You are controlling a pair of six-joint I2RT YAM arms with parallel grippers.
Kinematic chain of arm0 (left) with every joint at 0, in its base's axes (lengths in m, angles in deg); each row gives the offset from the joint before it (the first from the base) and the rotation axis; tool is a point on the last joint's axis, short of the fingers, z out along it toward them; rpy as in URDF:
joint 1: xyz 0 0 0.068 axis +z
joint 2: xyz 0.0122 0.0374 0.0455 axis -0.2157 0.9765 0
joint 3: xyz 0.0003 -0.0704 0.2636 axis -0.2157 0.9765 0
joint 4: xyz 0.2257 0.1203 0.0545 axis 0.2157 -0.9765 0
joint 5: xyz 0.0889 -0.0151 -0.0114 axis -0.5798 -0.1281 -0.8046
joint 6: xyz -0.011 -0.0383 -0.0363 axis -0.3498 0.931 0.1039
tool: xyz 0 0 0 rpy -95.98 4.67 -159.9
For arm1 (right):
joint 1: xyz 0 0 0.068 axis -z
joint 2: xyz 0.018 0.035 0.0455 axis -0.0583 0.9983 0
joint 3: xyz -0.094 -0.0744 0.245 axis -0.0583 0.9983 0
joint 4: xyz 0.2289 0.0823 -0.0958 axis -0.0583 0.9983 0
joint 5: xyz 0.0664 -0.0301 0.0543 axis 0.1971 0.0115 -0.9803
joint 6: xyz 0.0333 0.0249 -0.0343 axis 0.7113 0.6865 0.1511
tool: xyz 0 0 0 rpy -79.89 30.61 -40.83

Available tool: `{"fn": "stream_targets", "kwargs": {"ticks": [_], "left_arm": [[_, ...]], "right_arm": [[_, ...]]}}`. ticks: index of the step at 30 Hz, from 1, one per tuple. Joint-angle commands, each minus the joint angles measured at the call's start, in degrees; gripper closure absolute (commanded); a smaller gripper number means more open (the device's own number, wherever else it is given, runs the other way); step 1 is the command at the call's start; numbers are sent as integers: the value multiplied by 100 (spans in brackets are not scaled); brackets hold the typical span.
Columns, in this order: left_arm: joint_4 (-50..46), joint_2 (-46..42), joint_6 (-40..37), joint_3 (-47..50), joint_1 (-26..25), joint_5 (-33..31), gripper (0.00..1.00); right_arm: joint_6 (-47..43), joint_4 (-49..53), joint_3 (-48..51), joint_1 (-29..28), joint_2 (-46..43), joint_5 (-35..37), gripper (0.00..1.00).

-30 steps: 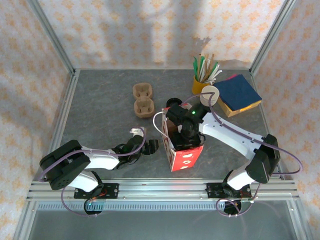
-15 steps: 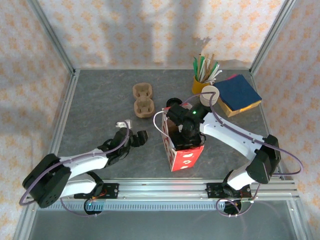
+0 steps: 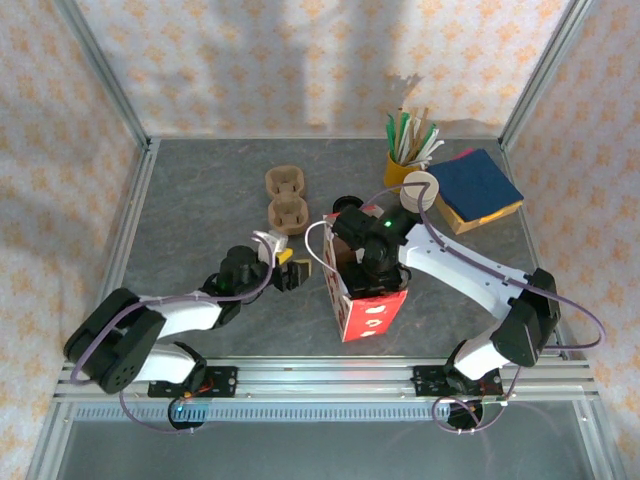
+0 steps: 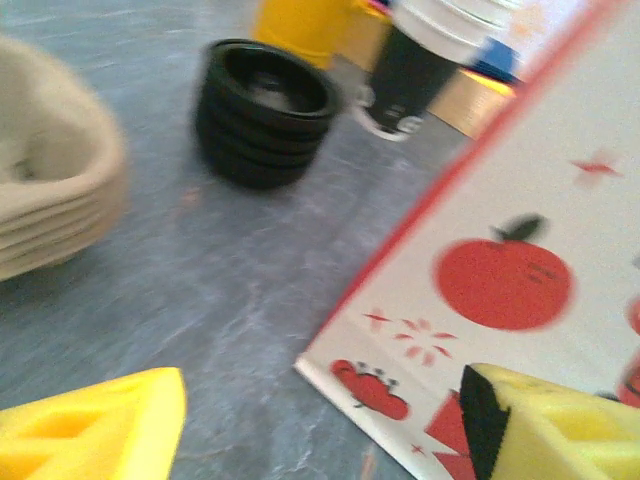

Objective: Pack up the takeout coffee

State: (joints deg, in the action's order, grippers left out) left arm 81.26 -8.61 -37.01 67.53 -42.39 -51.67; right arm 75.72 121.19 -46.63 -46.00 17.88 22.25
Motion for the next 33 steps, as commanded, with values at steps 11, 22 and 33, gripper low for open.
{"fn": "stream_targets", "kwargs": {"ticks": [11, 22, 33], "left_arm": [[160, 961, -2350, -1445, 145, 1859, 35], [-1463, 1249, -3619, -2366, 344, 3016, 46], [-1874, 1448, -3981, -2839, 355, 3438, 62]], "right_arm": [[-100, 134, -146, 39, 67, 183, 45], [-103, 133, -173, 44, 27, 175, 45], [-118, 132, -211, 56, 10, 148, 45]]}}
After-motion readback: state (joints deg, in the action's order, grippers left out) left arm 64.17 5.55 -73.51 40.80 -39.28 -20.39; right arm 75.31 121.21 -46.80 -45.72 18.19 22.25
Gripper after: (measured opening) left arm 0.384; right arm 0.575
